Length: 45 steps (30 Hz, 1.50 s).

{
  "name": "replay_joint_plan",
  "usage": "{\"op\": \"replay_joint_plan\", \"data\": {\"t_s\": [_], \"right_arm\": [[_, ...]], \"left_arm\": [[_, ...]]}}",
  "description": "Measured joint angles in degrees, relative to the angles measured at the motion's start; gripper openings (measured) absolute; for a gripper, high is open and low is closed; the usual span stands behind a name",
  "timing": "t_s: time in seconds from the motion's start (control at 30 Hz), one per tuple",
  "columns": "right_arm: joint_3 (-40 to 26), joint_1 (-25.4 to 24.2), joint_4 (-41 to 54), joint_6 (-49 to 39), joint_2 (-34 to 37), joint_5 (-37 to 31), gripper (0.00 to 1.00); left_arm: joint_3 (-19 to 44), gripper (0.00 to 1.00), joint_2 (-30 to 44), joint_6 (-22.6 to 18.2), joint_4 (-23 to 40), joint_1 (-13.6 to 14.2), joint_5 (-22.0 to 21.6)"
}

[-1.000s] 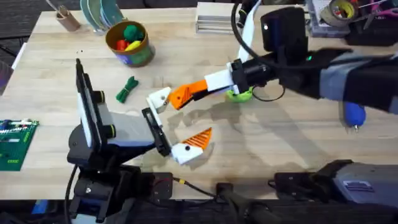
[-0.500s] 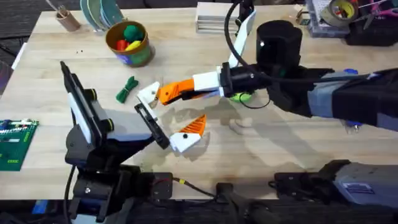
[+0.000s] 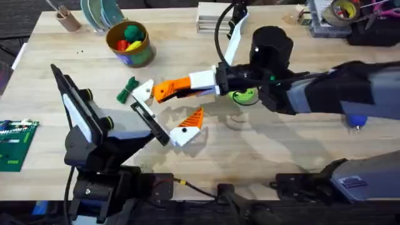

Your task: Pick up the gripper from the table and insert it into the empty holder that is missing its gripper. Then pick up a screw, insert it into the mounting hole, and use the screwdriver to tighten it. Finally, clean up the table by picking up the vegetable and placing it into the bucket.

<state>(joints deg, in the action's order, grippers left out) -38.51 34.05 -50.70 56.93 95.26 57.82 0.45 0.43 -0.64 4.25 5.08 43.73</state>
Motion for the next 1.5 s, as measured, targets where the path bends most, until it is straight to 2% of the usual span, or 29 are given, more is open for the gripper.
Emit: {"op": "replay_joint_plan", "data": {"t_s": [0.13,0.2,0.57,0.83,1.17,1.5], "right_arm": [[0.3,-0.38,-4.96,1.86,1.88,1.85,0.011],[0.41,-0.16,-6.61,2.73,2.19,2.33,0.011],[0.47,-0.41,-6.67,4.65,2.47,3.48,0.011],[0.49,1.41,-7.12,4.83,3.28,1.89,0.011],[0.54,1.41,-7.05,4.83,3.28,1.58,0.009],[0.56,2.75,-7.08,4.83,3.28,-1.64,0.009]], "left_arm": [[0.04,0.993,0.0,-0.13,0.02,0.0,-0.08],[0.09,0.993,-0.09,-0.47,0.07,0.3,1.61],[0.11,0.993,-0.12,-0.68,0.32,0.6,5.16],[0.11,0.993,-0.11,-0.57,0.52,0.68,6.97],[0.11,0.992,-0.13,-0.44,0.93,0.38,11.02],[0.11,0.993,-0.11,-0.37,1.11,-0.57,11.47]]}}
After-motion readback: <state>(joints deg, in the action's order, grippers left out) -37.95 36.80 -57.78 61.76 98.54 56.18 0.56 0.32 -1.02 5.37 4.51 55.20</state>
